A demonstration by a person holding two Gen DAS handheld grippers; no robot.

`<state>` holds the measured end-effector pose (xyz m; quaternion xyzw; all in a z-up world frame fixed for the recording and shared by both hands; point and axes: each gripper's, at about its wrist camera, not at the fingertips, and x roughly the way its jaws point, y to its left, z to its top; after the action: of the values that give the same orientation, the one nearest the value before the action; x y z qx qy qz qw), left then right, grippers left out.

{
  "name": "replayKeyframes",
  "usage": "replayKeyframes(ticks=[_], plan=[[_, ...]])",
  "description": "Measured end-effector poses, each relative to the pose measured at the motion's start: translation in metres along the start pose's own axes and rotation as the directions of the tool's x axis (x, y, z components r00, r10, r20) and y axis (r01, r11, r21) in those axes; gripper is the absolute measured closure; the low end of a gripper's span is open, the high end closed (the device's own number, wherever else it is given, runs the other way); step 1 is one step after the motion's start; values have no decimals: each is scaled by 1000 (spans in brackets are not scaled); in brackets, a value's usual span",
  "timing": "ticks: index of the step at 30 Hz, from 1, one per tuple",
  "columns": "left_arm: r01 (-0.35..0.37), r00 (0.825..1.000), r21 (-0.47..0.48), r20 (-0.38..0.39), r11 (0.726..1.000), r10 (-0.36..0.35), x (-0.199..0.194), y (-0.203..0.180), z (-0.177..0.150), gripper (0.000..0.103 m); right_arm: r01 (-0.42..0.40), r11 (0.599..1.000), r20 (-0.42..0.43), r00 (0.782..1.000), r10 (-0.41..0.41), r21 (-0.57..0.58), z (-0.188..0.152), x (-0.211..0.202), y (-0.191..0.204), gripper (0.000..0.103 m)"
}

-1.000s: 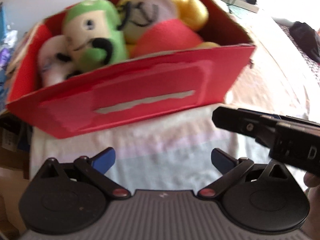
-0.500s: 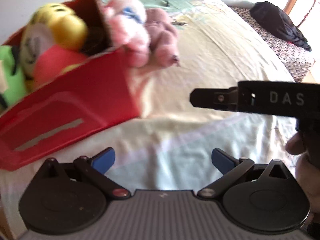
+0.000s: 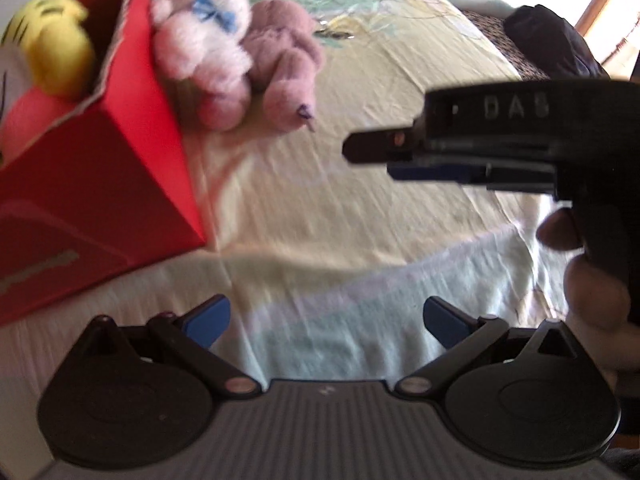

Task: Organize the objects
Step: 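Withdraw the right tool from the box toward the pink-brown teddy bear, then close the right tool on the pink-brown teddy bear's back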

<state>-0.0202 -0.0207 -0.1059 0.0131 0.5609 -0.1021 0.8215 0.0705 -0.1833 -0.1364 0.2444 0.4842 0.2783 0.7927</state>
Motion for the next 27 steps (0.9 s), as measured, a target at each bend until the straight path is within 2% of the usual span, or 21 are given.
replayKeyframes(ticks=[7, 10, 12, 15, 17, 21, 27], plan=[[-9, 1000, -120, 10, 993, 11, 0, 19, -4, 2, -40, 999, -31, 999, 41, 12, 28, 31, 2, 60], [-9, 1000, -143, 21, 990, 12, -1, 23, -4, 2, -55, 998, -38, 998, 56, 37, 36, 44, 1, 52], [-15, 999, -142, 28, 990, 19, -3, 23, -2, 2, -47, 998, -37, 998, 49, 51, 40, 52, 0, 52], [-28, 999, -134, 38, 991, 34, -3, 22, 0, 2, -45, 997, -37, 998, 47, 56, 44, 61, -2, 54], [-33, 999, -128, 38, 991, 39, 0, 21, 3, 2, -43, 997, -44, 998, 46, 58, 44, 66, -4, 66], [-39, 998, -104, 43, 994, 44, 2, 17, 8, 2, -61, 995, -34, 997, 64, 76, 42, 58, -13, 69], [-9, 998, -58, 57, 998, 12, 2, 7, 17, 2, -41, 997, 1, 999, 41, 69, 30, 22, -28, 71]])
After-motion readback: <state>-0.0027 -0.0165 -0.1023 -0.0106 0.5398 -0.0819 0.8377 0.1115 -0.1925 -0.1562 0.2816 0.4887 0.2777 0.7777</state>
